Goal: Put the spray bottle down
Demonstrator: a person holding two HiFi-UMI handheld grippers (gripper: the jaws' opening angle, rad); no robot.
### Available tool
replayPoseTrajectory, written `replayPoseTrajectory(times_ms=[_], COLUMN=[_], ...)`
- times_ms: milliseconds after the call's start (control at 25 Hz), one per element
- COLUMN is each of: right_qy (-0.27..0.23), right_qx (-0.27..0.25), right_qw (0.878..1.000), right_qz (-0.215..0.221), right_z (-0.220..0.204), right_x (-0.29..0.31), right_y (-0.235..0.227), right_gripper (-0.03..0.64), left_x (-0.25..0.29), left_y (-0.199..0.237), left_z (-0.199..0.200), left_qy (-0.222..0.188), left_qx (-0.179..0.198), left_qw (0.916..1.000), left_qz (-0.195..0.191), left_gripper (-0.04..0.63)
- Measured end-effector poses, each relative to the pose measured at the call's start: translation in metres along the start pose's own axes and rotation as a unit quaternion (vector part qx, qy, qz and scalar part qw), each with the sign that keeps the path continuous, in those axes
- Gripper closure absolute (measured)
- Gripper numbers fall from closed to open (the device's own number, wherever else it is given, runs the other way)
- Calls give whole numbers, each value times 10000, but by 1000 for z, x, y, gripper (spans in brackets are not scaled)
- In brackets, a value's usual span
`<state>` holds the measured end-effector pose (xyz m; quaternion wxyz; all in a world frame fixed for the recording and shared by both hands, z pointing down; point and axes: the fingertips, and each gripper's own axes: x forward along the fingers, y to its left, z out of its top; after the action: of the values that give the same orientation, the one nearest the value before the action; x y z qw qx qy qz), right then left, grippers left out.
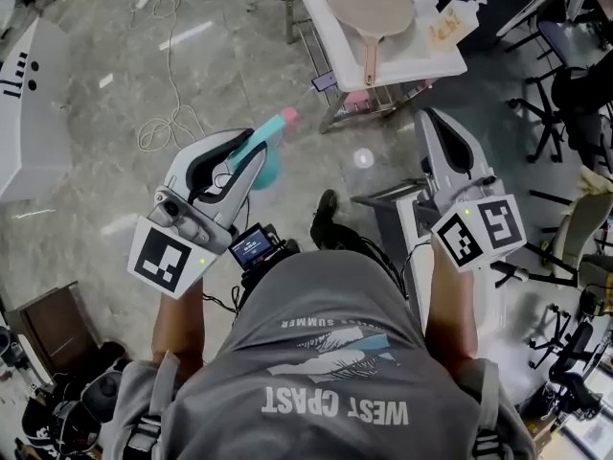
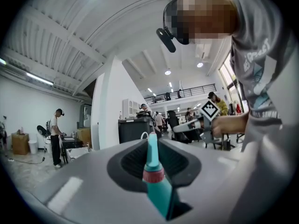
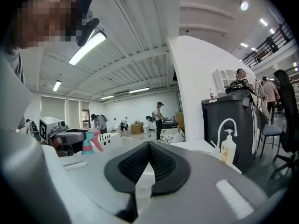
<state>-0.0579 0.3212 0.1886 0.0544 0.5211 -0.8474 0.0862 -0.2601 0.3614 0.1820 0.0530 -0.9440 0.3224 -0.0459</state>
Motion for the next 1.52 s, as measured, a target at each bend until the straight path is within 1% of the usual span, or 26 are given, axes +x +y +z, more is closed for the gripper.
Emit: replayPoseTrajectory(times_ms=[120,280,480,600,840,960,1160,1320,1520], right_qy=[56,95,-7,-39,28,42,158,268,142], right_qx=[-34,63,127,180,347,417,552,554,571], right_qw=[9999,9996,9990,9990,9989,9988,9983,9977,9951], right_qz=[139,263,431,412,323,248,33,-275,-796], right_z=[3,6,14,17,7,3,-8,-9,13], right_x=[23,60,72,72,104,111,117,134,160], right_y=[-21,-59,-73,-90,-154,-170,-178,-191,-200], right_gripper=[615,615,615,615,615,615,615,615,615], left_x=[24,64,78,92,162,184,208,228,265], left_y=[15,38,48,53,78,82,95,126,170], left_z=[-1,-4,4,13,10,10,9,2,4], left_qy=[84,150,253,259,320,318,291,204,-173], left_qx=[41,-59,-1,64,118,117,128,88,46], left_qw=[9999,9995,9989,9986,9987,9991,9995,9993,9968], left_qz=[90,257,394,450,389,272,-43,-308,-778], left_gripper=[531,531,531,531,531,531,531,531,531])
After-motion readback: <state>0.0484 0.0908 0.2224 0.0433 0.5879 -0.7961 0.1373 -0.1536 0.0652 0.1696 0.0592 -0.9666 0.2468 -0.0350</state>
